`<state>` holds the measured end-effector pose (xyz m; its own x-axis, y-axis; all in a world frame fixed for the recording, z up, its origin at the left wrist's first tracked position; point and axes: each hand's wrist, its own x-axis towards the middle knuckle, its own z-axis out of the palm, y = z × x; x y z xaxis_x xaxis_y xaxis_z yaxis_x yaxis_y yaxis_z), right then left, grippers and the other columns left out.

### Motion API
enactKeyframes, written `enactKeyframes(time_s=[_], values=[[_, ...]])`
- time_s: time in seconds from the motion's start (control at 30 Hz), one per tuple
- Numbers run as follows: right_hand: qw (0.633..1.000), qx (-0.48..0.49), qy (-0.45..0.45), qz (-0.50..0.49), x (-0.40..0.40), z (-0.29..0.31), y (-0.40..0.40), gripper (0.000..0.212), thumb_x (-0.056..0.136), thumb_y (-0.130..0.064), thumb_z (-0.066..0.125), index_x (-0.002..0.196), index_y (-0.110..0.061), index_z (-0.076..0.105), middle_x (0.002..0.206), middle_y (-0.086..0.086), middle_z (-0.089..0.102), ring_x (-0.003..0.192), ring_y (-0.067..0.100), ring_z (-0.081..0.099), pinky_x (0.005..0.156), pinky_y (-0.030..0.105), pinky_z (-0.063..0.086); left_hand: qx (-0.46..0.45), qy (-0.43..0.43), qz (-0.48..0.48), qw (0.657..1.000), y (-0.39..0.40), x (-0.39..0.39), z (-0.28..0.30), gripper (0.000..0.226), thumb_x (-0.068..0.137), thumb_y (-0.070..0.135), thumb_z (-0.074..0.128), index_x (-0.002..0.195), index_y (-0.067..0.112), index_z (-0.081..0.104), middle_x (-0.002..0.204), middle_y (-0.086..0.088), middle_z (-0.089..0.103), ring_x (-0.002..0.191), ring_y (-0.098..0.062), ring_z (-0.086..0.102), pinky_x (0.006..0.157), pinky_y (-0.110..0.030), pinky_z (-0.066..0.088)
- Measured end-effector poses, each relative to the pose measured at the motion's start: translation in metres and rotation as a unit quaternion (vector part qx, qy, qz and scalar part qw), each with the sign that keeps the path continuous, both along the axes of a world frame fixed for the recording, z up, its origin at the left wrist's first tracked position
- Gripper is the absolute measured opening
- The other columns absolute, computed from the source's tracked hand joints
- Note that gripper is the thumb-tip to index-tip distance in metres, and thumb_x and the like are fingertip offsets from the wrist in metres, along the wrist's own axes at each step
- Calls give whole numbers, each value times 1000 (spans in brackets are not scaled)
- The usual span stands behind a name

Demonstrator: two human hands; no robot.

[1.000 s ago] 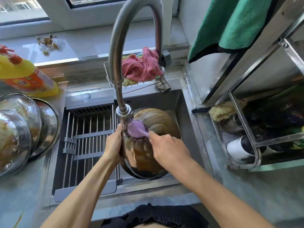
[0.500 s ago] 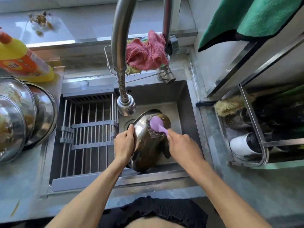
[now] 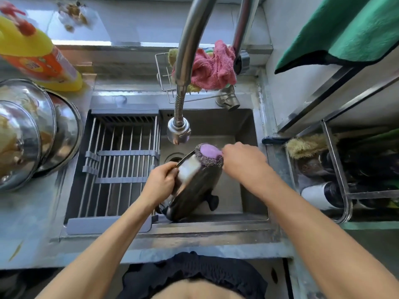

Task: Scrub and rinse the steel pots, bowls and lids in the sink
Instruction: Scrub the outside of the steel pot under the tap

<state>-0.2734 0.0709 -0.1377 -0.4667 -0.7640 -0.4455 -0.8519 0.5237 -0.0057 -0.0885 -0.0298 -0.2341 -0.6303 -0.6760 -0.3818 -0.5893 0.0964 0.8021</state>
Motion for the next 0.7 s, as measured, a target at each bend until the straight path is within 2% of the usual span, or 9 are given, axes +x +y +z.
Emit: enactKeyframes(time_s=[0.13,0.27,0.4,0.47,0.53,0.63,0.7], values=[[995,-8,-28,98,37,2,-1,30,89,-13,45,115,-16,61,111,8,63,102,33,63,69,32,34,34,-10,32,999,0,-2,4,30,102,4,45,93,23,66,86,7,68,83,-6,61,66,-14,40],[1000,-2,10,14,4,1,0,26,90,-14,45,111,-15,60,112,12,63,100,35,63,70,34,37,56,-17,31,998,5,-4,8,23,105,10,44,98,20,64,86,-1,66,79,-12,61,65,-21,45],[996,-7,-15,86,35,3,10,29,89,-15,46,113,-18,61,109,10,65,99,33,65,68,33,35,69,-16,34,997,5,-2,7,25,104,6,44,98,11,68,85,-11,68,74,-18,60,69,-33,48],[999,-8,-9,53,25,-1,8,28,89,-17,46,113,-17,61,110,11,65,100,34,65,69,33,36,78,-17,31,996,4,-1,8,26,104,7,44,97,14,69,82,-11,68,72,-20,61,64,-35,50],[1000,6,21,-13,7,-3,6,27,93,-15,44,115,-14,60,113,12,64,102,34,64,71,34,37,72,-27,26,997,3,-1,10,26,105,9,46,96,18,69,83,-9,68,72,-19,62,60,-33,51],[999,-1,17,51,27,-3,12,29,92,-12,44,116,-14,60,113,10,64,102,33,65,70,32,36,66,-38,27,997,4,-3,13,24,105,8,47,101,19,68,89,-4,69,76,-12,61,58,-17,48],[999,2,-11,53,29,0,12,27,91,-15,45,113,-16,61,110,10,65,100,34,65,70,33,36,65,-45,18,997,2,-4,14,23,105,8,48,103,18,69,89,1,69,79,-5,61,57,-10,42]])
